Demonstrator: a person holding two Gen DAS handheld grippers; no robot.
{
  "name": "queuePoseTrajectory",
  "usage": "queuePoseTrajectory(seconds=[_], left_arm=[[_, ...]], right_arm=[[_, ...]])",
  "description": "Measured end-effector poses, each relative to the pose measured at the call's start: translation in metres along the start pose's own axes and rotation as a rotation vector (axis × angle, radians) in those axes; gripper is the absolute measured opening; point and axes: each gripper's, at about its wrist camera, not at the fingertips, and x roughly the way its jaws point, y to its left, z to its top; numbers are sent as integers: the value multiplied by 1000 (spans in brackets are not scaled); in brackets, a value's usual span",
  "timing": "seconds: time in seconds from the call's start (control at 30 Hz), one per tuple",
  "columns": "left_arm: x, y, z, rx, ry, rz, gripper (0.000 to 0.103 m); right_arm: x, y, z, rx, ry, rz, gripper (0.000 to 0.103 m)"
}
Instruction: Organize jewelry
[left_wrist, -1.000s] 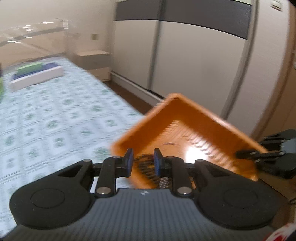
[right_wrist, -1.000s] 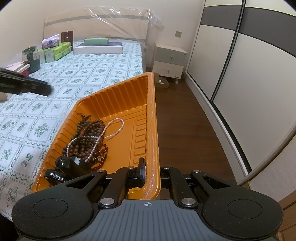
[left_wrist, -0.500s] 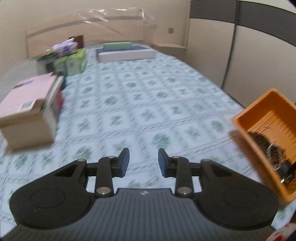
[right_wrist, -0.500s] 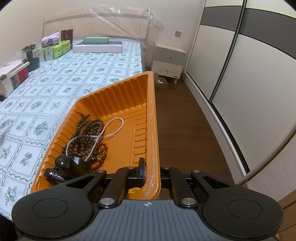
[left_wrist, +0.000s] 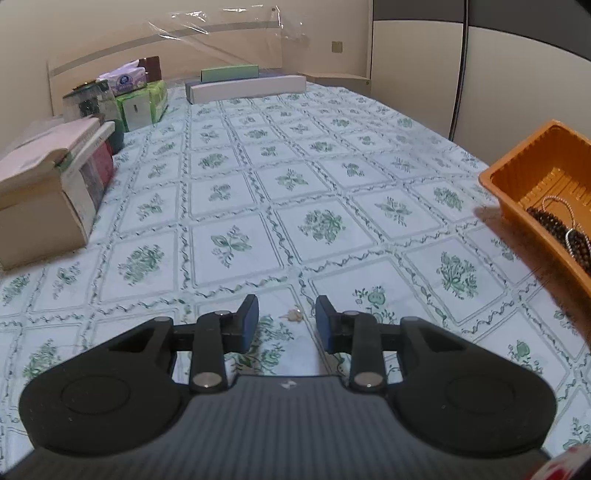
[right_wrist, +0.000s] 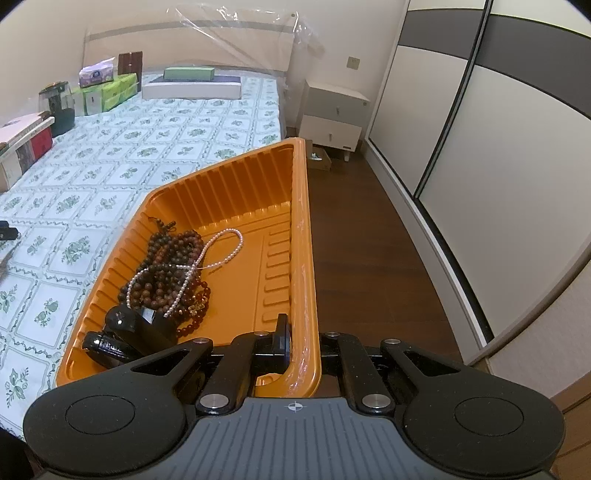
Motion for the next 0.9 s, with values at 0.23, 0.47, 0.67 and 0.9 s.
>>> queuePoseTrajectory(seconds=[0.23,0.47,0.67,0.9], left_arm=[[11,-4,0,27,2,7,25],[14,-5,2,35,22,0,14],[9,-9,2,49,16,-9,8],[-9,-18,7,84,-20,-14,8]], right_arm=[[3,0,0,1,7,-5,6],[4,1,0,1,6,-8,6],[4,1,0,1,6,-8,6],[3,1,0,1,1,-7,6]])
